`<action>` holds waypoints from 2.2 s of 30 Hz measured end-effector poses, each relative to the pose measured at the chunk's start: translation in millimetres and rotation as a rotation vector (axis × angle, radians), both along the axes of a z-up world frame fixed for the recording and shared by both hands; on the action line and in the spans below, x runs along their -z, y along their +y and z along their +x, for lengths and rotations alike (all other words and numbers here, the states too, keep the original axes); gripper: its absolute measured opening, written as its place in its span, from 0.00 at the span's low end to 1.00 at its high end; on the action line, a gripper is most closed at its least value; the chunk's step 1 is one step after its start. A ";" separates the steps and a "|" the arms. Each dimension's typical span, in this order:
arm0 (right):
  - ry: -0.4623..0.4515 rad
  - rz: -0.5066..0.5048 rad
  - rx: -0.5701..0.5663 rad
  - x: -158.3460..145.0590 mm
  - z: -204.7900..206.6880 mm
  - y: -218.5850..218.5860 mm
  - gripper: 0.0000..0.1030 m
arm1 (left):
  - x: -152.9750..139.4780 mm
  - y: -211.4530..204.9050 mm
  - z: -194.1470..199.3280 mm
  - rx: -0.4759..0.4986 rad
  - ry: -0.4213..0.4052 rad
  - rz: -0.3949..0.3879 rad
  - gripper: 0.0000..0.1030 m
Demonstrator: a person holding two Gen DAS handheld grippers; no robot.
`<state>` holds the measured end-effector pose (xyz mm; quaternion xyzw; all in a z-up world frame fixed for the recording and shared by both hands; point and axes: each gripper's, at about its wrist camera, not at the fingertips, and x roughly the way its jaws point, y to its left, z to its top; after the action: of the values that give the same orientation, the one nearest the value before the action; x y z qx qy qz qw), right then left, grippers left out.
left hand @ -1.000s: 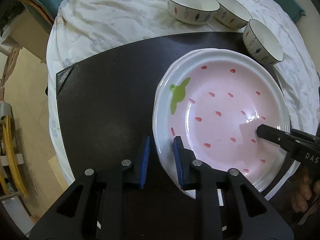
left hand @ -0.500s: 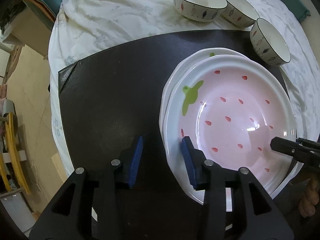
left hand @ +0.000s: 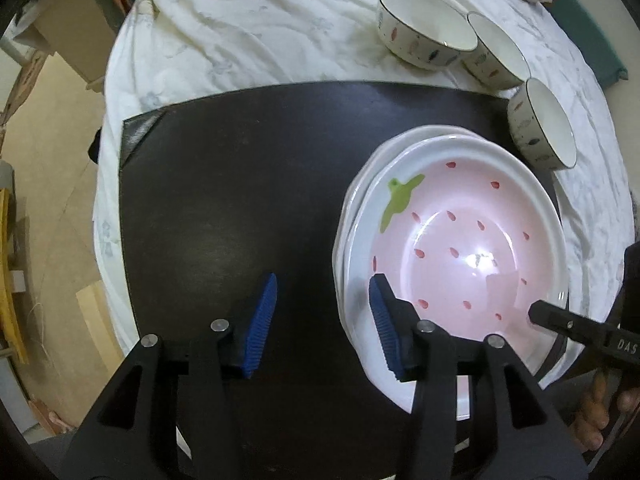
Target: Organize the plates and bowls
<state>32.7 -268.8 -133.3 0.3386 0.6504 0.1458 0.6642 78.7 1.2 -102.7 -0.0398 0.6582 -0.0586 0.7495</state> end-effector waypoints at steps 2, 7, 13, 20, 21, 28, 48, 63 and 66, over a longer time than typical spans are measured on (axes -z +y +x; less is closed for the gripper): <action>-0.008 -0.025 -0.015 -2.1 1.5 4.5 0.24 | -6.1 -2.9 -3.0 0.019 -0.031 0.022 0.45; -0.050 -0.085 -0.088 -11.3 -1.3 11.1 0.25 | -20.2 -15.2 -16.3 0.029 -0.121 0.053 0.76; -0.102 -0.230 -0.112 -18.5 -7.9 14.5 0.27 | -29.2 -23.7 -22.7 0.035 -0.189 0.044 0.84; -0.198 -0.286 -0.047 -33.8 -13.4 5.2 0.27 | -33.8 -24.2 -22.7 0.016 -0.211 0.058 0.84; -0.208 -0.281 -0.032 -35.3 -13.5 3.1 0.27 | -34.6 -24.4 -22.7 0.014 -0.216 0.057 0.84; -0.286 -0.293 -0.012 -49.1 -16.8 3.1 0.66 | -45.1 -32.3 -29.7 0.037 -0.279 0.075 0.84; -0.495 -0.380 0.012 -105.1 -31.1 -0.3 0.89 | -90.4 -66.0 -31.0 0.066 -0.407 0.076 0.99; -0.570 -0.465 0.039 -153.9 14.7 -56.9 0.89 | -116.4 -123.8 31.7 0.153 -0.407 0.055 0.99; -0.512 -0.518 0.054 -142.7 31.7 -74.7 0.89 | -114.4 -133.3 46.9 0.157 -0.408 0.064 0.99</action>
<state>64.4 -343.5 9.4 0.1286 0.4694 0.0386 0.8727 125.6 -132.1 11.7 0.0481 0.4958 -0.1025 0.8611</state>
